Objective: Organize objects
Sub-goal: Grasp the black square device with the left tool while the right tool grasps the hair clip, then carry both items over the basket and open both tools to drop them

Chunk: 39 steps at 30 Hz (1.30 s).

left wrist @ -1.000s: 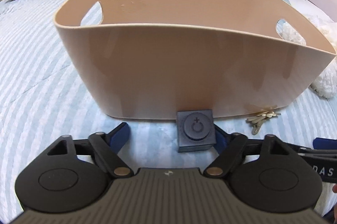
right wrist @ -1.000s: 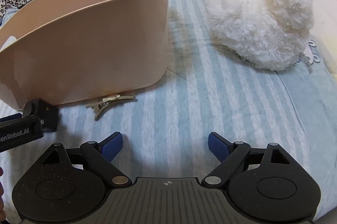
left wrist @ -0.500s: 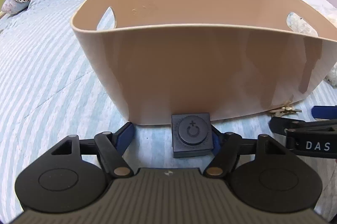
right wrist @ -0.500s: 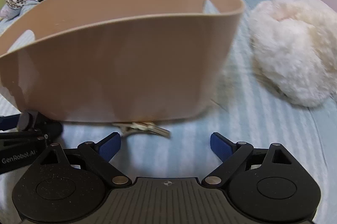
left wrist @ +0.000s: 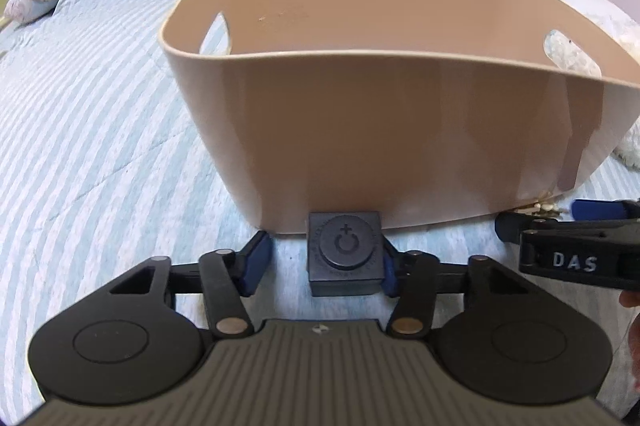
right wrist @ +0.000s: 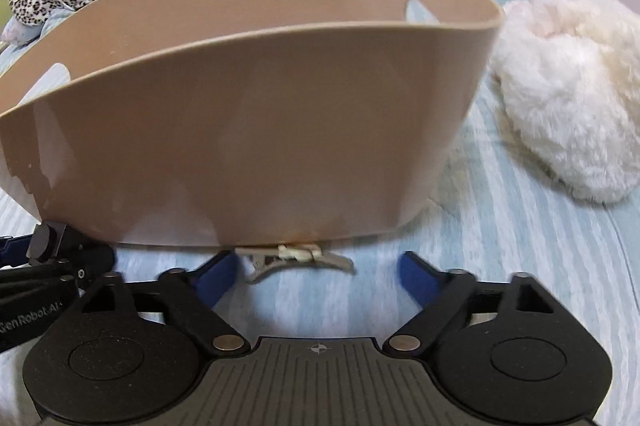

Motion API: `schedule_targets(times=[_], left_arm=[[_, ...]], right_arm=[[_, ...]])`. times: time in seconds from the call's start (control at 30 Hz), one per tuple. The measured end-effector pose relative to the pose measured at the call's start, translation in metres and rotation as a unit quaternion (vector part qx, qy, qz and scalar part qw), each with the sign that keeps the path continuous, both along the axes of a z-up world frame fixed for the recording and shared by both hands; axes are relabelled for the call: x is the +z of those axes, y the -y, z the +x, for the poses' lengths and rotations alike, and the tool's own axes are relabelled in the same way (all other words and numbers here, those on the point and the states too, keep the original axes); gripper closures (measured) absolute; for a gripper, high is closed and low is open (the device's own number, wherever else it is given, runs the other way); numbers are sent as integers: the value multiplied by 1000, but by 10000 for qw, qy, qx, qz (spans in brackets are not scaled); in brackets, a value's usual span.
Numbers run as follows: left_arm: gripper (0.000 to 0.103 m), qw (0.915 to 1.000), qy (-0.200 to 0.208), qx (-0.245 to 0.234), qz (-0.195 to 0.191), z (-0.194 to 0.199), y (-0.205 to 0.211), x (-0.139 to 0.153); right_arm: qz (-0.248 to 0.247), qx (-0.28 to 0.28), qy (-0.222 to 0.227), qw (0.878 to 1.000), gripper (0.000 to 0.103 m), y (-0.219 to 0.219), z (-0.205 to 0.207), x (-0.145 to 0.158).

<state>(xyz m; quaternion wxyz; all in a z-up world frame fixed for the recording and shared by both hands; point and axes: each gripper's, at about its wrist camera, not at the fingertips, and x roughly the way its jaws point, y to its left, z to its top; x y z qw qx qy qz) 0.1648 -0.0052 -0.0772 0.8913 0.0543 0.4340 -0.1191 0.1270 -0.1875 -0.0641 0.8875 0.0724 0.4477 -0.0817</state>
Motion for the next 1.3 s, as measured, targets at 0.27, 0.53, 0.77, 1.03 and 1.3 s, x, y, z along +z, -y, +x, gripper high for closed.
schedule_targets(times=[0.27,0.53,0.77,1.03,1.3], left_arm=[[69,9999,-38,-102,-65,-8,0,4],[69,9996,-107,-137,-215,-27,-13,17],[69,9993,174,-130,-293,-51,-30,48],[69,9955,780,-262,-473,-67,-35,98],[69,9883,1417,-308,-466,-53,-22,139]], right_arm=[[20,115,54,9999,49,-6,-11,8],[148,143,120,9997,49,-8,-33,23],[290,236,537,9979,49,-10,-65,62],[362,205,1245,9913,49,-3,-77,111],[368,178,1815,9826,49,6,-58,148]])
